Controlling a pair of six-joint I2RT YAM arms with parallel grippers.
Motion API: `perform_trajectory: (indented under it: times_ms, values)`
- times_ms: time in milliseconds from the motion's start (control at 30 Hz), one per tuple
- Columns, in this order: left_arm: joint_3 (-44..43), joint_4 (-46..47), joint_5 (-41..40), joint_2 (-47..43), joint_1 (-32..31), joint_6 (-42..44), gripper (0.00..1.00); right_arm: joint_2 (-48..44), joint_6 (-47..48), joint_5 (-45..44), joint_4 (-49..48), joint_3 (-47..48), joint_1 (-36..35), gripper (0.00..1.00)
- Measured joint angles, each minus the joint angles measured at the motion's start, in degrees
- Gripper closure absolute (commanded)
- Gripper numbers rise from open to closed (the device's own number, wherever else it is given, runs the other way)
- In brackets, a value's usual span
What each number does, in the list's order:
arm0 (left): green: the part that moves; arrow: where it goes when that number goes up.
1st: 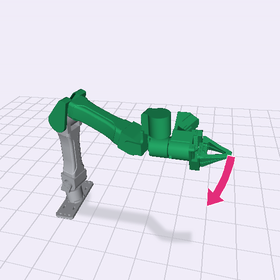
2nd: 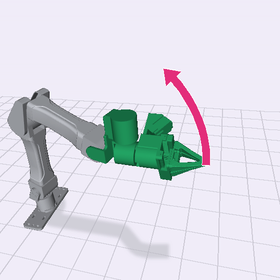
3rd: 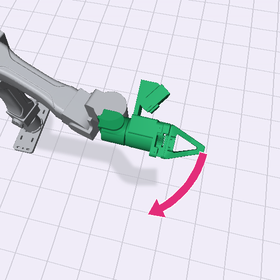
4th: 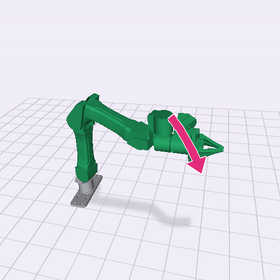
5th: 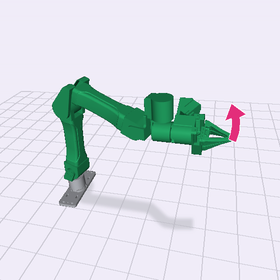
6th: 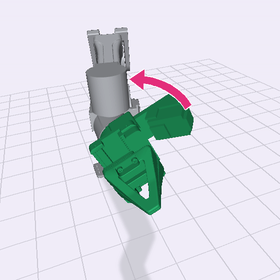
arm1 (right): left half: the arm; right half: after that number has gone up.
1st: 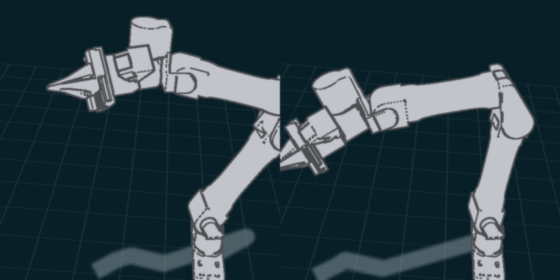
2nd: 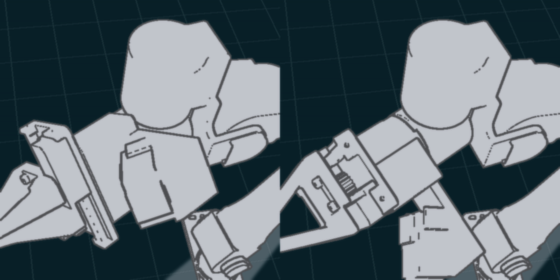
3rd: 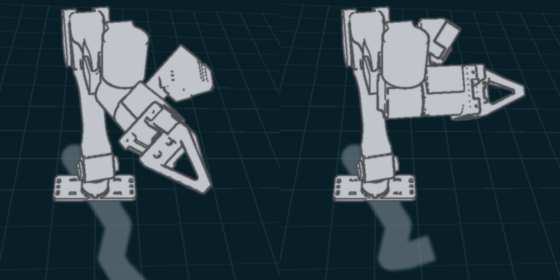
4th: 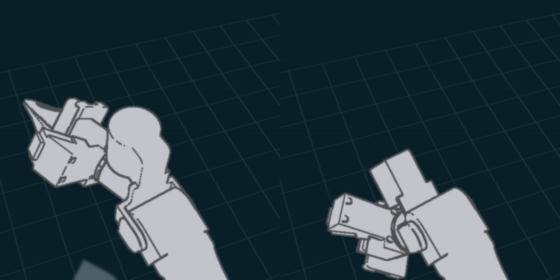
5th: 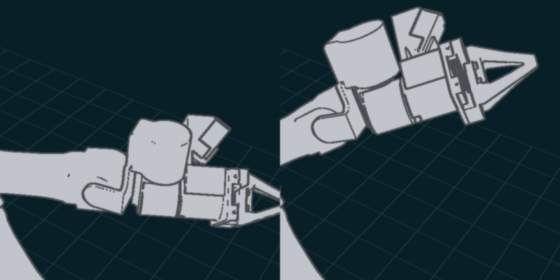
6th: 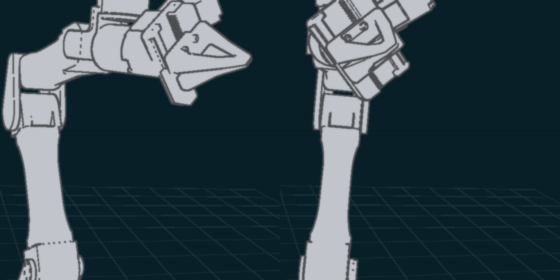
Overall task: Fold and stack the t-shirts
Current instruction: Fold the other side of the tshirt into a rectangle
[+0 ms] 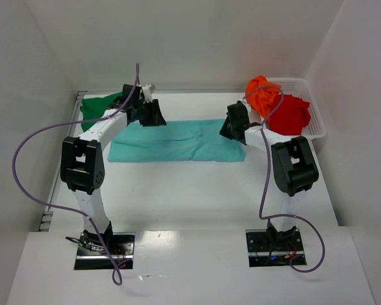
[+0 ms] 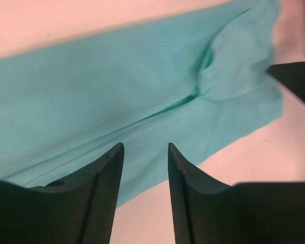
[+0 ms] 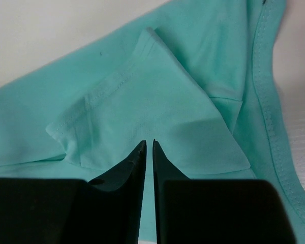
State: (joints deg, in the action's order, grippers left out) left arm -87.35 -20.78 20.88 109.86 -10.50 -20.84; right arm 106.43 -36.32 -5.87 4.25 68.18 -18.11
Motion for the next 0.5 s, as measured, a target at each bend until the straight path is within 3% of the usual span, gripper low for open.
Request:
perform_trajectory:
  times_ms: [100,133,233,500]
  values:
    - [-1.88,2.43,4.50,0.35,-0.57,-0.15,0.70,0.15,0.24,-0.70,0.04,0.07,0.13,0.87]
    - [-2.40,3.34,6.32,0.76,-0.90,-0.28,0.82,0.28,0.37,-0.85,0.02,0.07,0.35,0.88]
    - [-3.21,6.56,10.45,2.73,-2.82,-0.17,0.99,1.75,1.11,-0.66,0.09,0.42,1.05,0.93]
    - [-8.85,8.83,15.56,12.90,-11.82,0.98,1.00,6.60,1.92,2.27,0.76,3.10,2.99,0.98]
